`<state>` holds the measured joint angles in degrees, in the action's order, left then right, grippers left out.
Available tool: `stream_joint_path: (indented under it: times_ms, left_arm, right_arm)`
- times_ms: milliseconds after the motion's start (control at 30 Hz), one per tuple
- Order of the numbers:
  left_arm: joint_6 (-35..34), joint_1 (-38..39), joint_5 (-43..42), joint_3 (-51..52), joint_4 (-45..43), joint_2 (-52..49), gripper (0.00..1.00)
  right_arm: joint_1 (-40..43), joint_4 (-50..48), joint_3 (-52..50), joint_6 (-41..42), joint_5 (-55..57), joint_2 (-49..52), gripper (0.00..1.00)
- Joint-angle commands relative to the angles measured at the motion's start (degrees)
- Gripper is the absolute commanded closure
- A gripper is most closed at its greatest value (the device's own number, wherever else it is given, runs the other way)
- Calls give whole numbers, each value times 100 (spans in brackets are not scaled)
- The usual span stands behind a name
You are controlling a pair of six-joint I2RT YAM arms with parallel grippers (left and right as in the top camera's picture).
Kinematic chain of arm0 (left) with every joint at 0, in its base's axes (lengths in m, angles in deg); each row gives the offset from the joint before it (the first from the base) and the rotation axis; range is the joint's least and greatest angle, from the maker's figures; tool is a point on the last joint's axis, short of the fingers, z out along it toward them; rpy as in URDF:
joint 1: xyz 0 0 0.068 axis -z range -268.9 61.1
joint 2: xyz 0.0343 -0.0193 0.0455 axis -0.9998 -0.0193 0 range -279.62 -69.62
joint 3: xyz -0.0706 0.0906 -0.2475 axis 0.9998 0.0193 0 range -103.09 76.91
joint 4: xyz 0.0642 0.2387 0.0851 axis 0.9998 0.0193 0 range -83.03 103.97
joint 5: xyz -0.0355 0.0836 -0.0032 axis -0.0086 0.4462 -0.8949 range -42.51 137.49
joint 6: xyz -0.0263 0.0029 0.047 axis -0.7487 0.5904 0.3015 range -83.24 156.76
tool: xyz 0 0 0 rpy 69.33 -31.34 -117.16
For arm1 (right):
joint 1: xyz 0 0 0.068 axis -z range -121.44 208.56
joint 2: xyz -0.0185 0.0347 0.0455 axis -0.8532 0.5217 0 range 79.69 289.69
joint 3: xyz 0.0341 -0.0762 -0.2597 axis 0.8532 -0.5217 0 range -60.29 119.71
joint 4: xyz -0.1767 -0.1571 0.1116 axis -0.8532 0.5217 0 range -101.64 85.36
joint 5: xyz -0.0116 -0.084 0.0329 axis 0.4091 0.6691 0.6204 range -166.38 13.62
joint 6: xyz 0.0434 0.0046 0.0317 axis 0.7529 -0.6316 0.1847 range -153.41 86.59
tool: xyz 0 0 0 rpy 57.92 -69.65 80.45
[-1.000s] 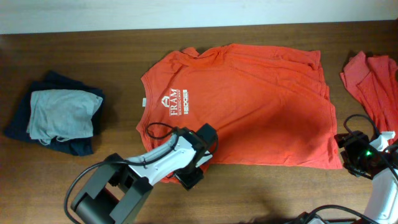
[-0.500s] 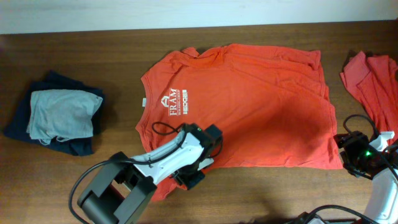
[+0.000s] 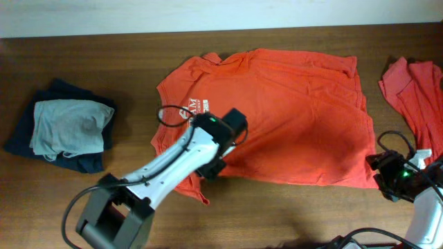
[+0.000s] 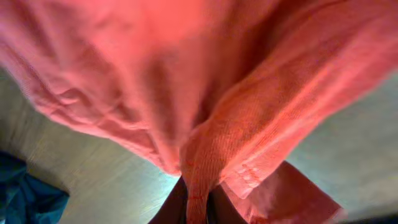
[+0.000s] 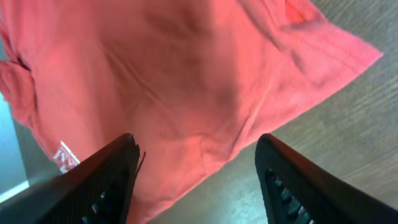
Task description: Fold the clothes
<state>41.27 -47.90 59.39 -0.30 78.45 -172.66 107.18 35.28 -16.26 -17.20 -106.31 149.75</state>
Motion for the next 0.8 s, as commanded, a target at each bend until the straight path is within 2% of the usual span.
stream_joint_path:
  times_ms: [0, 100, 167, 633, 700, 767]
  left_arm:
    - [-61, -444, 175, -63, -74, 79, 91]
    - [-61, -619, 52, -66, -96, 79, 91]
    - [-59, -629, 35, -66, -96, 79, 91]
    - [-59, -627, -11, -66, -140, 81, 91]
    - [-59, -627, -11, -66, -140, 81, 91]
    - [-59, -627, -11, -66, -138, 79, 91]
  right_arm:
    - [-229, 229, 31, -203, 608, 35, 37]
    - [-411, 216, -59, 238, 1440, 280, 36]
    - [-400, 66, -133, 562, 1902, 549, 31]
    - [-400, -909, -225, 765, 1985, 2216, 32]
    - [-400, -1038, -225, 769, 1980, 2291, 41]
    - [-400, -1078, -223, 769, 1965, 2288, 54]
